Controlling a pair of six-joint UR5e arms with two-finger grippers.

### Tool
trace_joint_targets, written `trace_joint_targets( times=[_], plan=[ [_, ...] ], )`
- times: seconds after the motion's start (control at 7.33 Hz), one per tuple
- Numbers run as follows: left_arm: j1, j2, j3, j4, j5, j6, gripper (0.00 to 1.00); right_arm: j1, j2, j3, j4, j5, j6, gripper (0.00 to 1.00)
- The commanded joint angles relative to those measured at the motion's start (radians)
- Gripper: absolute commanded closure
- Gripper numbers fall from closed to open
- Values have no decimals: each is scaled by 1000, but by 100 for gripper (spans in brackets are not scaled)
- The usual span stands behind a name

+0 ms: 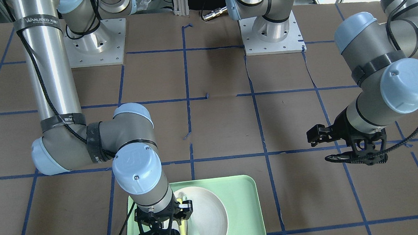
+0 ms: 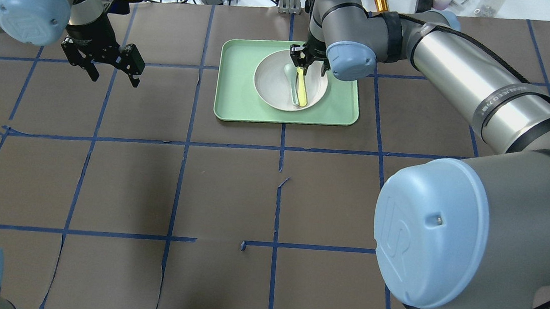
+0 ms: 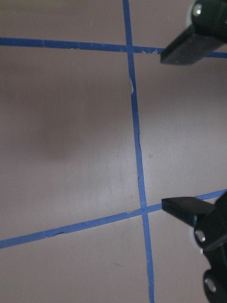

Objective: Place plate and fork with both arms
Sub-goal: 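Lower the right gripper into the plate and grasp the yellow fork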

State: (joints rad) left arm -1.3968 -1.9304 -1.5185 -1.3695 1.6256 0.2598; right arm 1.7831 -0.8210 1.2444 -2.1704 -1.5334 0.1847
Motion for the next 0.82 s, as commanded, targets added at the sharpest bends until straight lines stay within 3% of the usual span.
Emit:
trace_joint_targets(
  times=[0.0,0.68],
  plan=[
    [1,4,-6,1,0,1,0,6,36,-17,-9,25,2,47],
    [7,4,-8,3,2,3,0,6,62,-19,-9,27,1,47]
  ],
)
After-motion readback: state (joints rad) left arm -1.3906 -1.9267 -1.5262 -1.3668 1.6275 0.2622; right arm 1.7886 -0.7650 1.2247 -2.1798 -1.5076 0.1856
